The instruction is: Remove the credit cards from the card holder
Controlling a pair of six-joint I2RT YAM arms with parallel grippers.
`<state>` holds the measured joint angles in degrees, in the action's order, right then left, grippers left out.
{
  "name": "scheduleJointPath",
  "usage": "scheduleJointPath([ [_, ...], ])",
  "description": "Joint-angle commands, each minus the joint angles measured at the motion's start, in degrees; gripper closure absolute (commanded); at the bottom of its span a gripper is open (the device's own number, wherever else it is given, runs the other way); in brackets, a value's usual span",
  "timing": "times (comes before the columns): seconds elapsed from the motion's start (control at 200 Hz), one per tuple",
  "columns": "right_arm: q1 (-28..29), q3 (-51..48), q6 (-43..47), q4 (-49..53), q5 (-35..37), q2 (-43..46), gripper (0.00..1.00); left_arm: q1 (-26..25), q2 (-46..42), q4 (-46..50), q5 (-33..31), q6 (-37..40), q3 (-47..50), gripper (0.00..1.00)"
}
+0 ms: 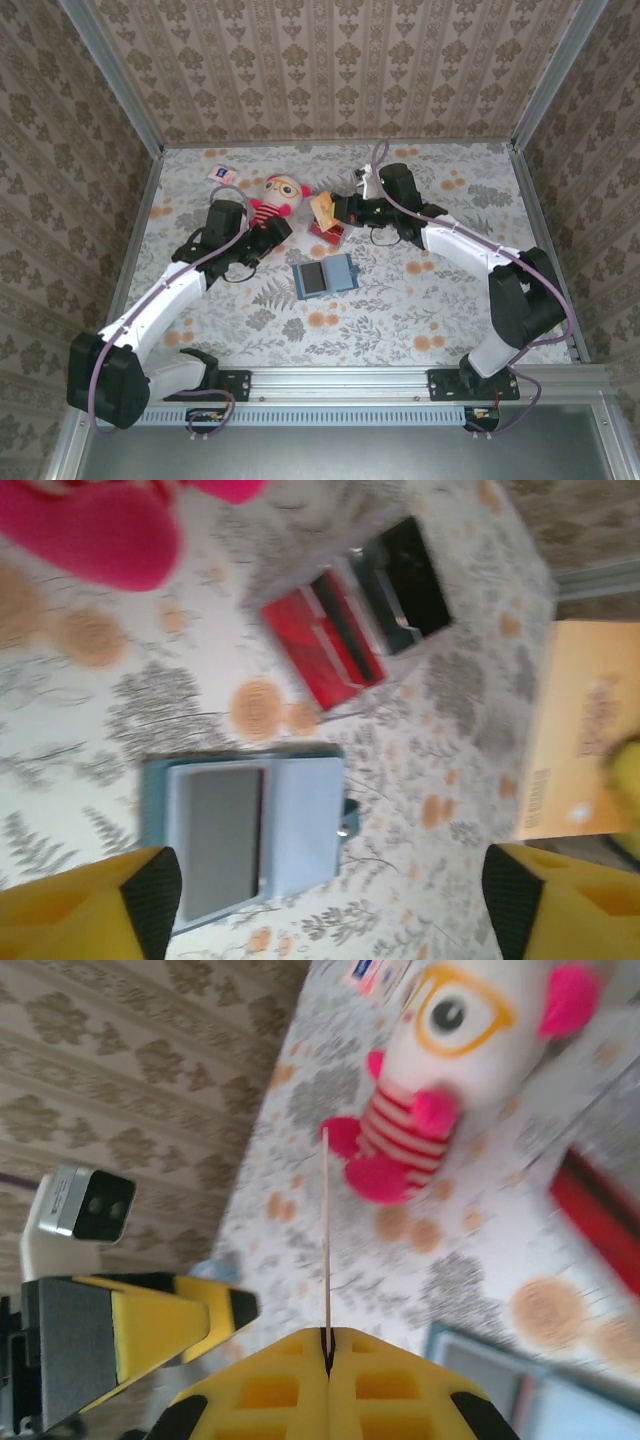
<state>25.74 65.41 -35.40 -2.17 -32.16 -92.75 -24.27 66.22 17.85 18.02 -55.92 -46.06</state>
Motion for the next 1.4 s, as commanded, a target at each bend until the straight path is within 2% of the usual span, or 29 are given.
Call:
scheduleJointPath([
  [0.0,-0.34,5.13,21.58,11.32,10.01,-0.58,1.00,0.96,1.47,7.21,-6.01,3.86,-0.84,0.08],
  [0.085,-0.50,9.18,32.94,15.69,11.71,-3.13,1.00,1.46,2.48,7.65,-6.51,5.17,-0.70,0.00],
  [0.17,-0.75,13.17,42.96,20.40,11.92,-5.89,1.00,1.76,3.59,7.71,-5.94,6.28,-1.02,0.00],
  [0.42,-1.48,23.64,61.78,29.58,11.57,-15.94,1.00,2.12,6.59,7.61,-3.87,7.23,-2.10,0.00],
  [0.535,-1.59,27.69,67.00,32.34,12.47,-20.49,1.00,2.09,7.43,7.34,-2.93,6.96,-1.83,0.00],
  [0.675,-1.87,31.24,69.81,35.31,12.29,-24.46,1.00,2.07,7.44,7.11,-2.48,6.16,-1.00,0.00],
  [1.045,-2.34,35.52,70.38,37.26,12.59,-30.33,1.00,2.04,7.83,6.20,-0.93,6.09,-0.07,0.00],
  [1.15,-2.32,36.49,70.31,38.53,12.15,-31.00,0.93,2.09,8.21,5.23,-0.15,5.58,0.85,0.00],
  [1.3,-2.36,37.87,68.19,39.36,11.92,-30.68,0.77,2.04,8.27,4.36,0.45,5.21,1.52,0.00],
  [1.395,-2.34,37.84,66.27,38.11,12.80,-29.55,0.74,2.08,8.23,4.30,0.61,5.08,1.53,0.00],
])
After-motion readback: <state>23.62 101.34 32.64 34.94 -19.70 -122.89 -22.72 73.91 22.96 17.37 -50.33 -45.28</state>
